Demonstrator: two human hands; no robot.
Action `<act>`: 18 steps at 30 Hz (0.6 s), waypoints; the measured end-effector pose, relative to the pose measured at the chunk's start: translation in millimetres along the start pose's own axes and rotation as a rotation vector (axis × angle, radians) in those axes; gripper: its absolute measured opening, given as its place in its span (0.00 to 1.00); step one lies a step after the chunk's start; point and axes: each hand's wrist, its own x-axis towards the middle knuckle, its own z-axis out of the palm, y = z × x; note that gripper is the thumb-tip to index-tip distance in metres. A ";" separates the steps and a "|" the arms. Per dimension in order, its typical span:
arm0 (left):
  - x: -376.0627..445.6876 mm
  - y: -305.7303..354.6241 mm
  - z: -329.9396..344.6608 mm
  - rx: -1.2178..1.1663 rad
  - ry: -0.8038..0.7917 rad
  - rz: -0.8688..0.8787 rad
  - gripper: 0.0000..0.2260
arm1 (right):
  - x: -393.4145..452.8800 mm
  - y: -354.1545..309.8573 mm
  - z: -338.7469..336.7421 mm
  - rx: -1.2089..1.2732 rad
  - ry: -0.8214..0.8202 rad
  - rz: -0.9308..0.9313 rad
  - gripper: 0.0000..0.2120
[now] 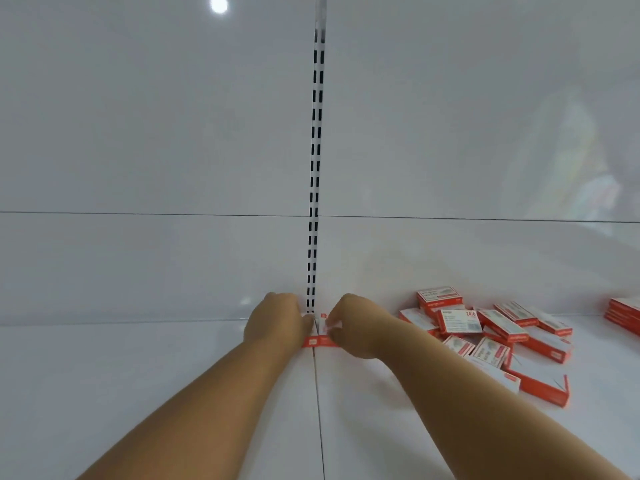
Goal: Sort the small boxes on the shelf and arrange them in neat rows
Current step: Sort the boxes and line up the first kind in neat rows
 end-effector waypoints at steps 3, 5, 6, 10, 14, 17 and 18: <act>-5.4 2.6 -4.8 -0.061 0.113 0.053 0.06 | -5.5 7.1 1.4 0.025 0.061 -0.025 0.17; -12.0 7.4 -10.0 -0.103 0.167 0.099 0.06 | -14.8 14.9 -4.0 0.058 0.144 -0.030 0.18; -15.5 11.5 -11.6 -0.109 0.164 0.138 0.05 | -19.6 19.6 -8.0 0.064 0.181 -0.031 0.17; -28.5 38.1 -13.9 -0.114 0.096 0.306 0.06 | -39.0 38.4 -25.3 0.056 0.252 -0.016 0.14; -33.1 76.2 -8.5 -0.139 0.069 0.382 0.05 | -56.4 63.2 -40.0 0.082 0.308 0.033 0.12; -33.2 106.8 0.0 -0.157 0.005 0.393 0.05 | -67.4 88.0 -45.6 0.081 0.319 0.041 0.12; -32.3 116.1 4.2 -0.163 -0.026 0.381 0.05 | -70.4 97.6 -46.6 0.084 0.312 0.051 0.12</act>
